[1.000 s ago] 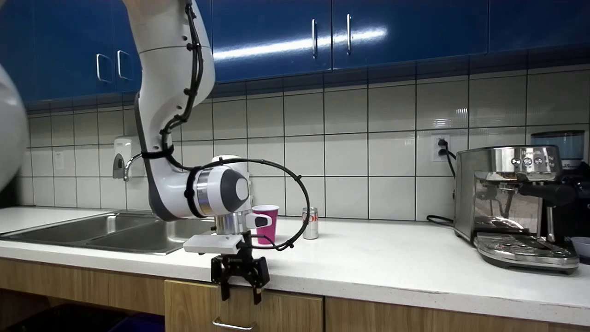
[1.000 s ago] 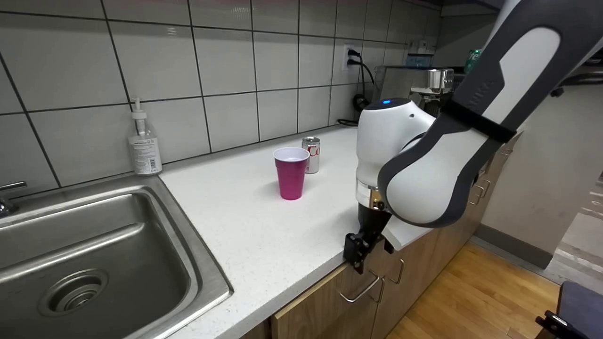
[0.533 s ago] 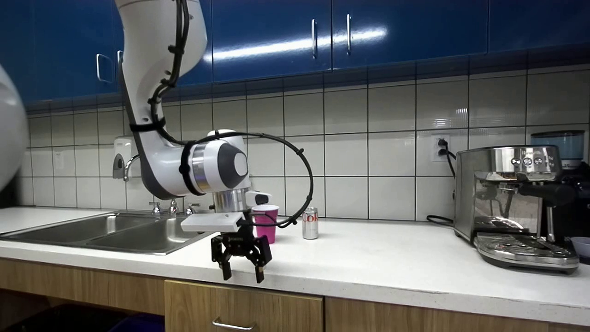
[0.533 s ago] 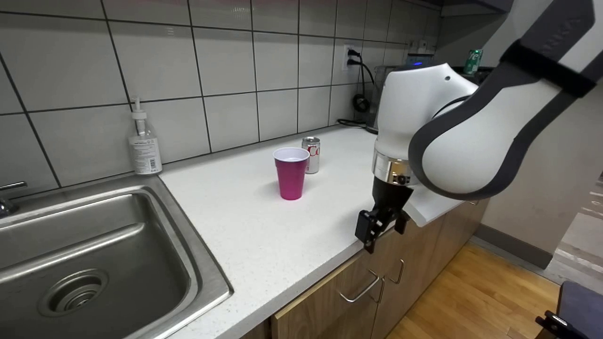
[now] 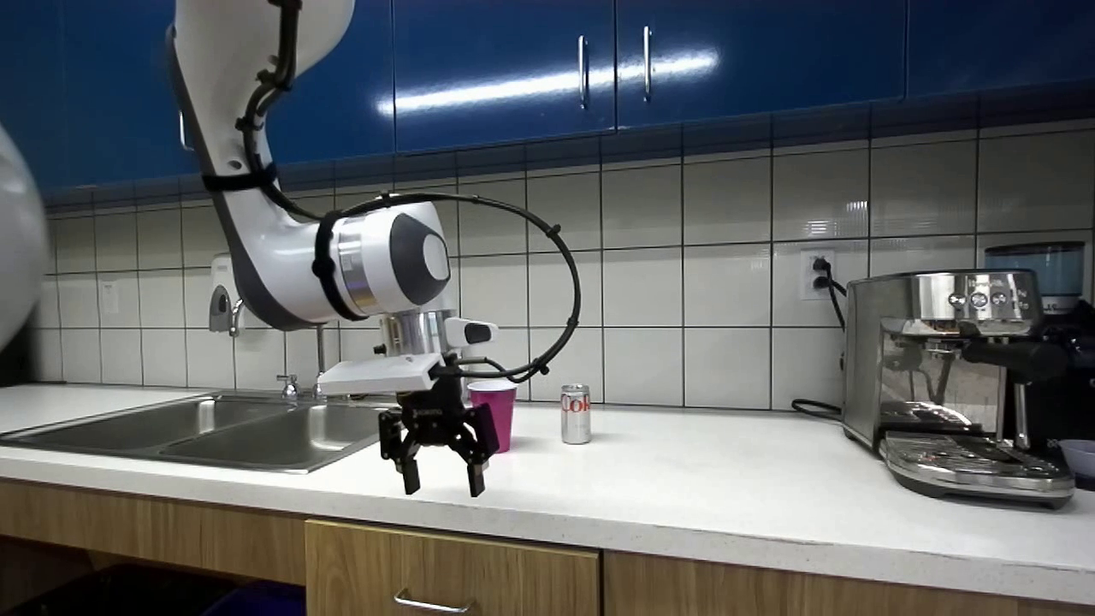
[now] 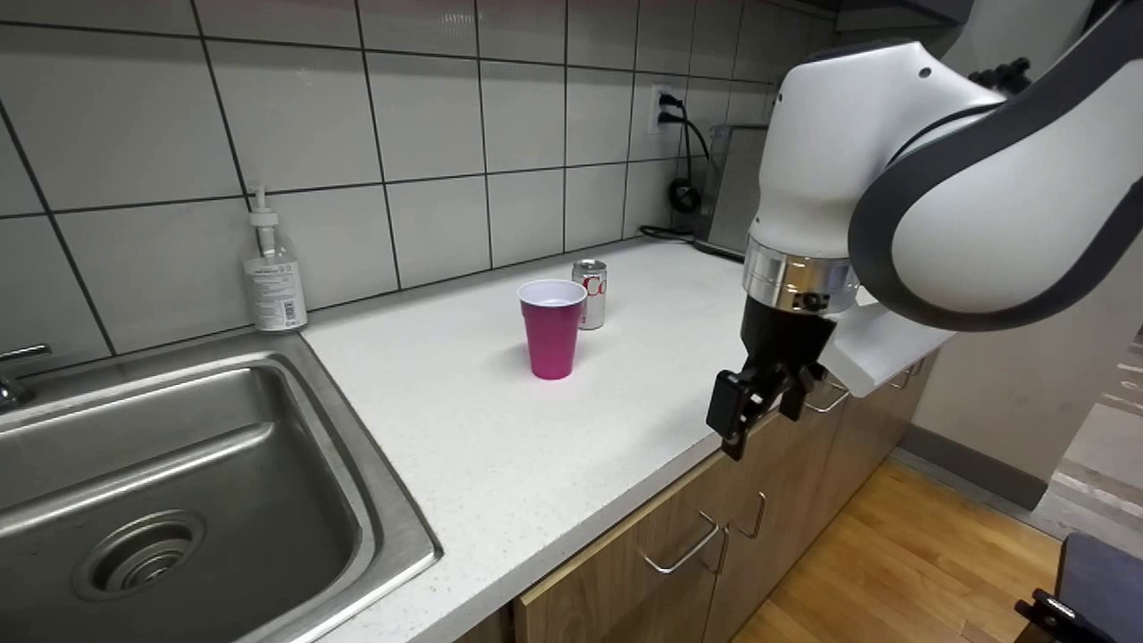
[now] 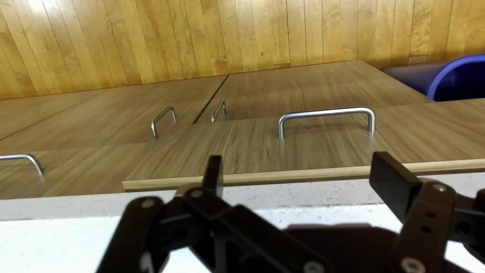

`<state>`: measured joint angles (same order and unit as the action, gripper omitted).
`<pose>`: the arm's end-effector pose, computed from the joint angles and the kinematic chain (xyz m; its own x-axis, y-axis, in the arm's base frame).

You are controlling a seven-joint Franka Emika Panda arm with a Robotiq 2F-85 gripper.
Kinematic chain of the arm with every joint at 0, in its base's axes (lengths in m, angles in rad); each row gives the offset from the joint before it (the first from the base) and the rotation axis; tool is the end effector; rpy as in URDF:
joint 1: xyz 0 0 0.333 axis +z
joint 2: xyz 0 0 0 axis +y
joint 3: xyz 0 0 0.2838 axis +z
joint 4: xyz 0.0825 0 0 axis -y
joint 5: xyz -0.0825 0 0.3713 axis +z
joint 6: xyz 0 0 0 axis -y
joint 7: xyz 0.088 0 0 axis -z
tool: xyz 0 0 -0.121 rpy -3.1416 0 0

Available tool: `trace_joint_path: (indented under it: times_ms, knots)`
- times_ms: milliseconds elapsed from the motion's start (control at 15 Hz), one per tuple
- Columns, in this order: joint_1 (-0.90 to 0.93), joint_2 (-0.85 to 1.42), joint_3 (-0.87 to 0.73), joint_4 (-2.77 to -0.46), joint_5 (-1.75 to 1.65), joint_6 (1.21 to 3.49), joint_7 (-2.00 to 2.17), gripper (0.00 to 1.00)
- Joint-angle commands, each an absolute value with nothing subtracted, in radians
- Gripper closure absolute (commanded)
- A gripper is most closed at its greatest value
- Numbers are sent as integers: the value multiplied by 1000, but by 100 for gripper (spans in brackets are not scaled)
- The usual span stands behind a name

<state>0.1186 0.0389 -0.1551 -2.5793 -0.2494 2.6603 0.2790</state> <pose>0.4429 -0.0114 0.2157 0.9938 -0.0924 0.0621 -0.0992 -0.9882 0.1167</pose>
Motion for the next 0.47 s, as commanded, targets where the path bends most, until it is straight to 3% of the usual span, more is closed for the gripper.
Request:
trace_joint_path:
  times_ms: [0, 400]
  knots:
    - [71, 30, -108, -2582, -251, 2655, 279, 0]
    - [71, 27, -108, -2588, -251, 2654, 280, 0]
